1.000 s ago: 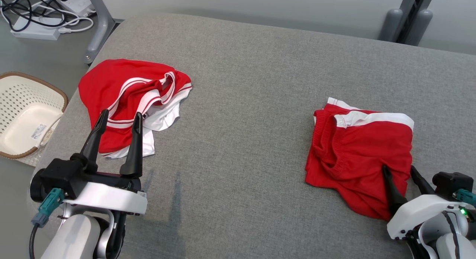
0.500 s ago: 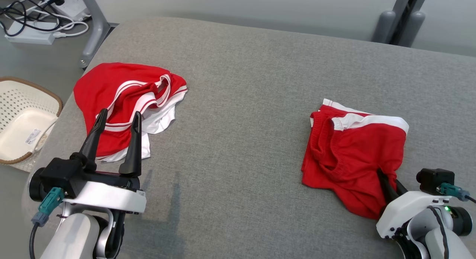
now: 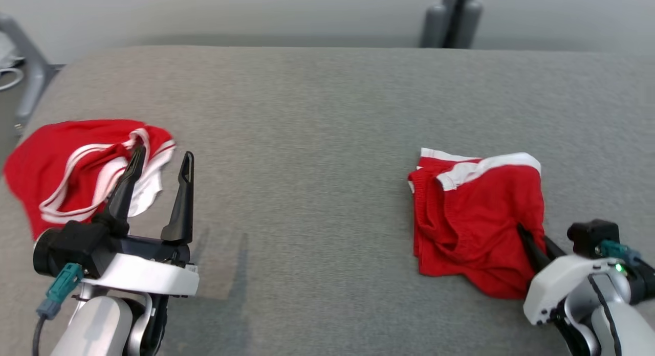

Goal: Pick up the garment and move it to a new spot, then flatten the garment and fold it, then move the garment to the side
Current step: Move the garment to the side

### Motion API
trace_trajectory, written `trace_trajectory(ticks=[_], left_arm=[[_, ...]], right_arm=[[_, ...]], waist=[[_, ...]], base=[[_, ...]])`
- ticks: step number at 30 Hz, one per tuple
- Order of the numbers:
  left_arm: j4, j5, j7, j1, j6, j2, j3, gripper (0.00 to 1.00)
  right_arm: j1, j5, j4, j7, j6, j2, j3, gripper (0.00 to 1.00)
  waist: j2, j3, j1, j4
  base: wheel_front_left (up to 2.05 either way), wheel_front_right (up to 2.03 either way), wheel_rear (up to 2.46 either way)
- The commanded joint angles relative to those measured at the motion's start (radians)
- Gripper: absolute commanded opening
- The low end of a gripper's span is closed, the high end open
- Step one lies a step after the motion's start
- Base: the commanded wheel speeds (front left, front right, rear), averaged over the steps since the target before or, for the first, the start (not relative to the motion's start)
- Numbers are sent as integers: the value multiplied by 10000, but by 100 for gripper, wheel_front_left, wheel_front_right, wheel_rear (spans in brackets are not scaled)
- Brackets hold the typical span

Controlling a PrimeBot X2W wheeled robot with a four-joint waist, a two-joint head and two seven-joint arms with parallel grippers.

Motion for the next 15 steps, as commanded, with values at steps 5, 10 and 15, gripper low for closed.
trace_trajectory(ticks=[5,10,15], left_arm=[[-494,130,172,-393,-65,251,-7,100],[-920,250,377,-718,-108,490,-9,100],[-1570,466,750,-1268,-224,839,-68,100]], right_arm=[[-1083,-93,-202,60,-6,-549,775,0],[-2052,38,-37,-182,-6,-1053,1384,0],[-3296,155,456,-616,-6,-1678,1584,0]], waist=[[0,936,0,-1759],[0,1599,0,-2591],[0,2522,0,-3374]], base=[[0,0,0],[0,0,0],[0,0,0]])
